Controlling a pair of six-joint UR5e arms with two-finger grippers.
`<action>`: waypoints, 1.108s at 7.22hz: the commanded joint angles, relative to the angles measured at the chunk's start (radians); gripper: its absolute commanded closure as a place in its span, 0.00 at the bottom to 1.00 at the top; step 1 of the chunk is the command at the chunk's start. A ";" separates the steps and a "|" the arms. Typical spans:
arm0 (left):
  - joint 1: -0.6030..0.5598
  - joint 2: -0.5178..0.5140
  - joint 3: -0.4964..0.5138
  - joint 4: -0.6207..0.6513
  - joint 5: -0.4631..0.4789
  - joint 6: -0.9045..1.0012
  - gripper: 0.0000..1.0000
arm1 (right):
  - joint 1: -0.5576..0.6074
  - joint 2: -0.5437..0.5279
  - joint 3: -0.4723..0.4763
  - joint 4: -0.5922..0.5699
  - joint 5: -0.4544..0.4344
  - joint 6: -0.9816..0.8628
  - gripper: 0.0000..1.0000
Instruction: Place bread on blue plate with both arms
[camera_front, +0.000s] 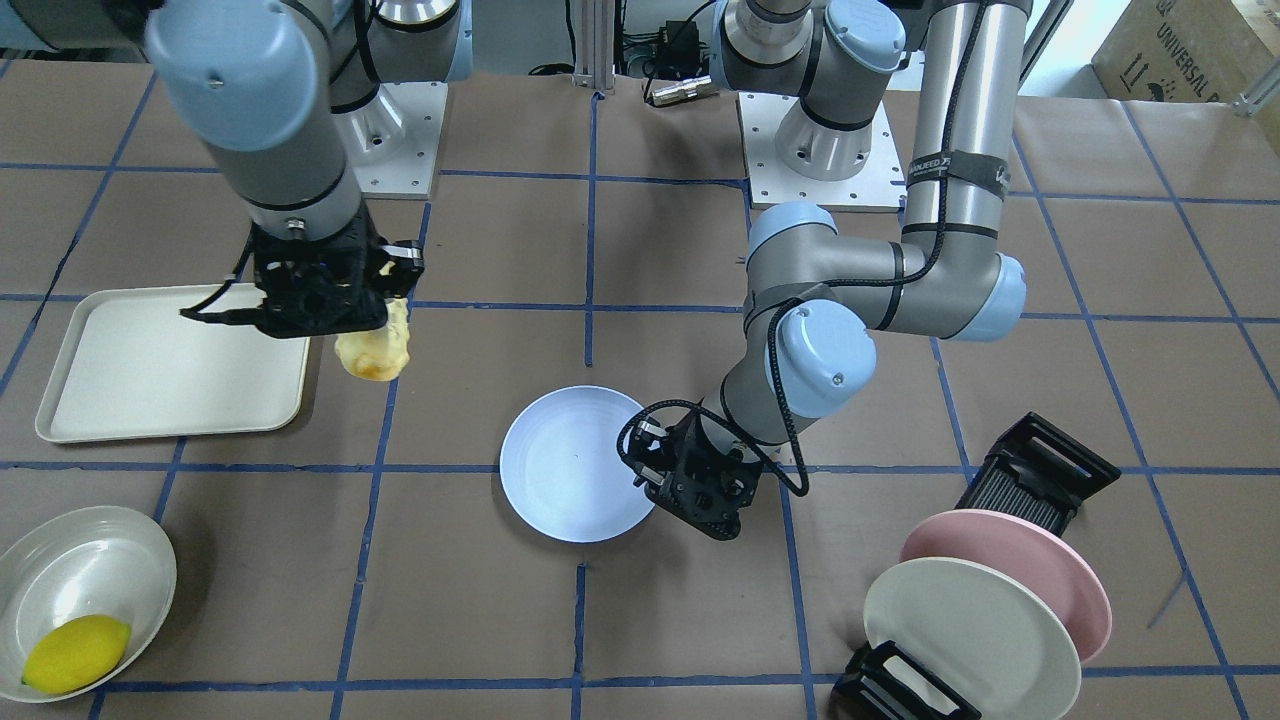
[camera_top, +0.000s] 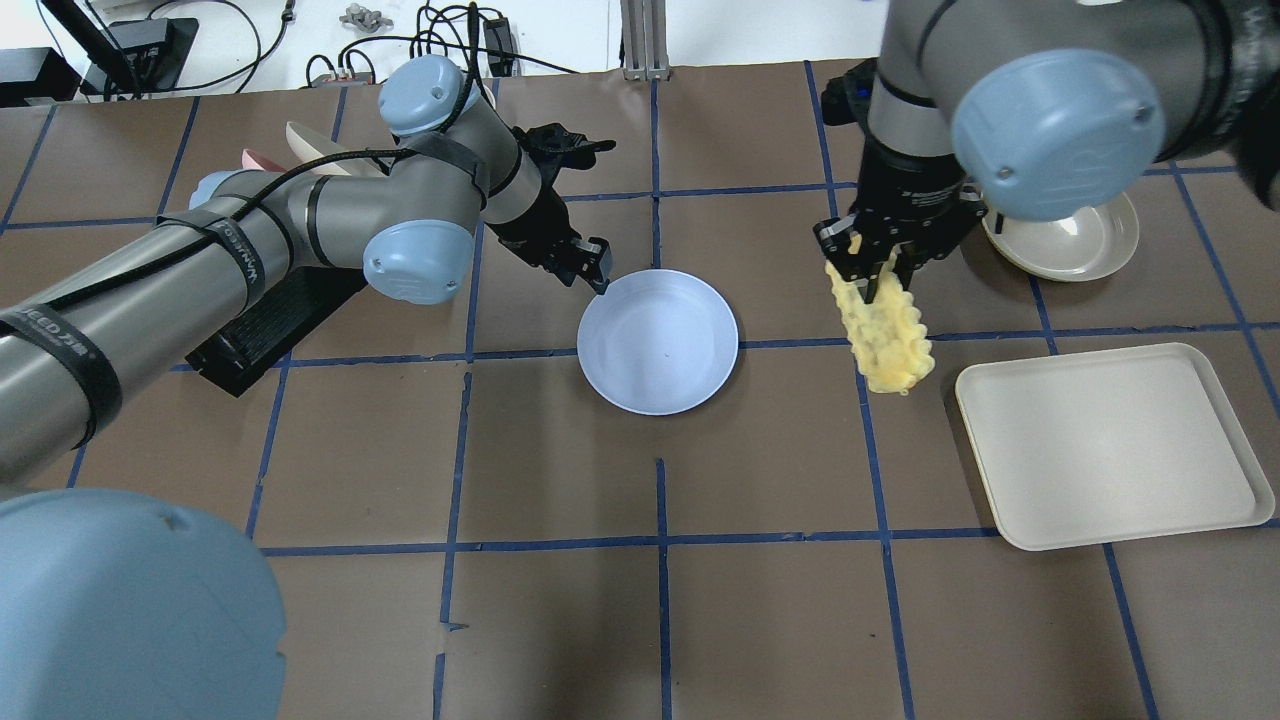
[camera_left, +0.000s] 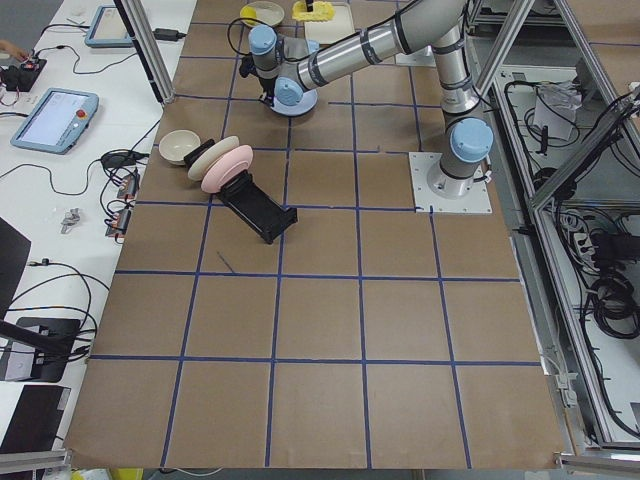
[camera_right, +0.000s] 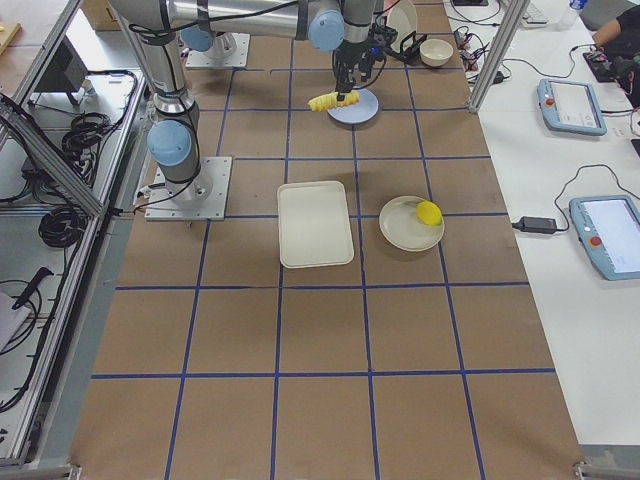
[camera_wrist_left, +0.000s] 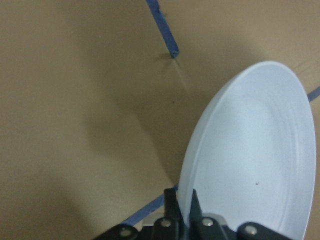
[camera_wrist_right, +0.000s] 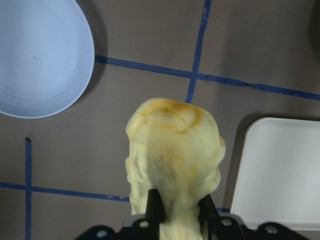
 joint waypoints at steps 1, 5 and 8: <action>0.107 0.112 0.016 -0.120 0.051 -0.006 0.00 | 0.128 0.122 -0.022 -0.162 0.002 0.096 0.64; 0.173 0.314 0.117 -0.538 0.294 -0.012 0.00 | 0.150 0.352 -0.068 -0.407 0.150 0.162 0.61; 0.139 0.364 0.182 -0.674 0.373 -0.106 0.00 | 0.185 0.395 -0.134 -0.396 0.124 0.185 0.27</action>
